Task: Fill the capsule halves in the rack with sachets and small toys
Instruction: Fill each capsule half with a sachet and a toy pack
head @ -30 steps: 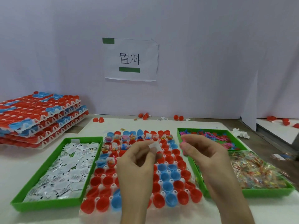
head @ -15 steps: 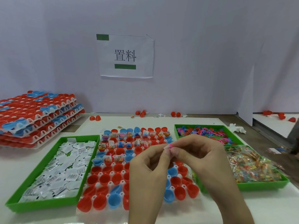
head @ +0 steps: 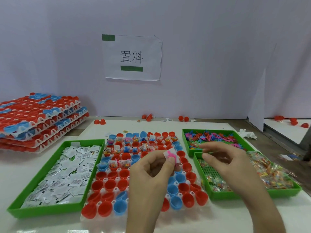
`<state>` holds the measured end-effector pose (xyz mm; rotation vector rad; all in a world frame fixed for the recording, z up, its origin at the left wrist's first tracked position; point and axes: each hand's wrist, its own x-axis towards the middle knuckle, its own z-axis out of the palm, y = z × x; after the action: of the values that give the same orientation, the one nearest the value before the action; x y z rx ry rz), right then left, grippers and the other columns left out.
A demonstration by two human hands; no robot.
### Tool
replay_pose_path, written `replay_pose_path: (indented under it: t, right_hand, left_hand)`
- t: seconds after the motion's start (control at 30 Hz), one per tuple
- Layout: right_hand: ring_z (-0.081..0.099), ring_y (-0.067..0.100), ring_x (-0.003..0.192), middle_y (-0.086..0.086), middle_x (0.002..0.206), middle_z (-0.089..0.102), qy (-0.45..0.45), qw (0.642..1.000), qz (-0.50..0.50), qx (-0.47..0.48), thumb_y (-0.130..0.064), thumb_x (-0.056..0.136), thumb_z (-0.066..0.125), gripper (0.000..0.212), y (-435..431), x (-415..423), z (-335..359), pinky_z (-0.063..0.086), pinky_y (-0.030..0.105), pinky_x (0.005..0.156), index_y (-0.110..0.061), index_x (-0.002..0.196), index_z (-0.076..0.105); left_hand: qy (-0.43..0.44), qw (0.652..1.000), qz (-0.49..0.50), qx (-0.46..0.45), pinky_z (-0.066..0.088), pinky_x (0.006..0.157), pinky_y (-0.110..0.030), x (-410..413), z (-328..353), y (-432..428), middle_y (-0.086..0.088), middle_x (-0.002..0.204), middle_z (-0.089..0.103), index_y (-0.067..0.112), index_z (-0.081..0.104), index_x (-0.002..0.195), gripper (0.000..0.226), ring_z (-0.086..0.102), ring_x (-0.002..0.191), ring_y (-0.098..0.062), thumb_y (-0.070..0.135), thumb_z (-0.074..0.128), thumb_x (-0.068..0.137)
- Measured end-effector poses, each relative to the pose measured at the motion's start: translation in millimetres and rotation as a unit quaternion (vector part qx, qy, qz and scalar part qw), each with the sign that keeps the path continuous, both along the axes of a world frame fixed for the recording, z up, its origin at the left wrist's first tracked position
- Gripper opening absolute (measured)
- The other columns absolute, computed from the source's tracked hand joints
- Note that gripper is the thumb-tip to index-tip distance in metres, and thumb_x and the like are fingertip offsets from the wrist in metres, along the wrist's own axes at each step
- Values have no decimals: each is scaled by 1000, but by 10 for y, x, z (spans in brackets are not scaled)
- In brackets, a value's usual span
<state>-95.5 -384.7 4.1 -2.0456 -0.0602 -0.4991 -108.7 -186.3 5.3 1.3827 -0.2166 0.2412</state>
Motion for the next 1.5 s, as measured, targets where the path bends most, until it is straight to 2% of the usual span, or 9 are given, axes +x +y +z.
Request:
replay_pose_path:
  t: [0.13, 0.2, 0.33, 0.63, 0.77, 0.97, 1.2, 1.33, 1.5]
  right_hand:
    - [54, 13, 118, -6, 134, 58, 213, 964, -101, -122, -32, 84, 78, 45, -315, 108, -327, 45, 44, 103, -34, 126, 62]
    - [58, 16, 118, -6, 137, 57, 251, 947, -101, -170, -36, 85, 77, 47, -299, 163, -425, 47, 45, 103, -36, 129, 60]
    - [68, 9, 87, -16, 101, 72, 238, 957, -65, -149, -19, 88, 72, 25, -180, 255, -473, 58, 43, 84, -40, 103, 72]
    - [66, 11, 67, -9, 77, 69, 119, 979, -153, -64, -4, 83, 77, 30, -195, 295, -496, 53, 29, 56, -32, 77, 72]
    - [65, 5, 74, -12, 76, 70, 2, 983, -185, 5, -1, 81, 78, 28, -148, 258, -420, 46, 19, 62, -26, 74, 69]
    - [70, 7, 78, -6, 82, 74, -77, 982, -41, 168, -4, 78, 80, 23, 180, 145, -129, 56, 17, 70, -24, 87, 73]
    - [74, 13, 85, -2, 90, 76, -54, 951, 116, 282, -23, 69, 76, 32, 657, -5, 69, 57, 18, 69, -19, 101, 71]
    - [74, 9, 83, -1, 85, 77, -54, 950, 150, 270, -27, 67, 75, 25, 686, -38, 103, 55, 13, 70, -17, 90, 74]
    - [73, 11, 88, -1, 89, 77, -30, 961, 171, 216, -31, 74, 73, 16, 678, -59, 135, 55, 15, 73, -27, 90, 74]
  left_hand:
    - [-5, 1000, 9, 2, 56, 67, -15, 2, 9, 13, 0, 76, 77, 35, 77, 82, 24, 75, 74, -15, 13, 69, 88]
    - [0, 1000, 7, 2, 56, 68, -16, 0, 9, 2, 0, 76, 77, 29, 78, 81, 20, 74, 75, -15, 13, 69, 87]
    - [4, 1000, 0, 4, 56, 67, -15, -11, 16, -11, -1, 76, 76, 24, 78, 79, 16, 74, 74, -16, 13, 70, 87]
    - [1, 1000, -8, 22, 56, 66, -14, -5, 32, 8, 2, 76, 77, 31, 78, 80, 21, 74, 74, -13, 13, 70, 87]
    - [1, 998, -15, 53, 55, 68, -12, 5, 15, 14, 6, 76, 76, 39, 75, 82, 25, 74, 75, -8, 15, 71, 87]
    - [-11, 996, -35, 78, 54, 69, -13, 9, -12, 19, 2, 75, 76, 29, 77, 79, 15, 73, 74, -9, 17, 72, 86]
    - [-56, 996, 2, 72, 58, 69, -16, -1, 23, -2, 9, 81, 75, 40, 71, 101, 26, 74, 76, -11, 26, 72, 79]
    - [-46, 997, 16, 60, 57, 73, -15, 20, -34, 54, 5, 81, 76, 38, 62, 115, 43, 75, 78, -12, 28, 73, 74]
    - [-45, 990, 56, 120, 57, 73, -14, 53, -98, 66, 11, 80, 74, 42, 62, 107, 39, 73, 79, -6, 18, 78, 80]
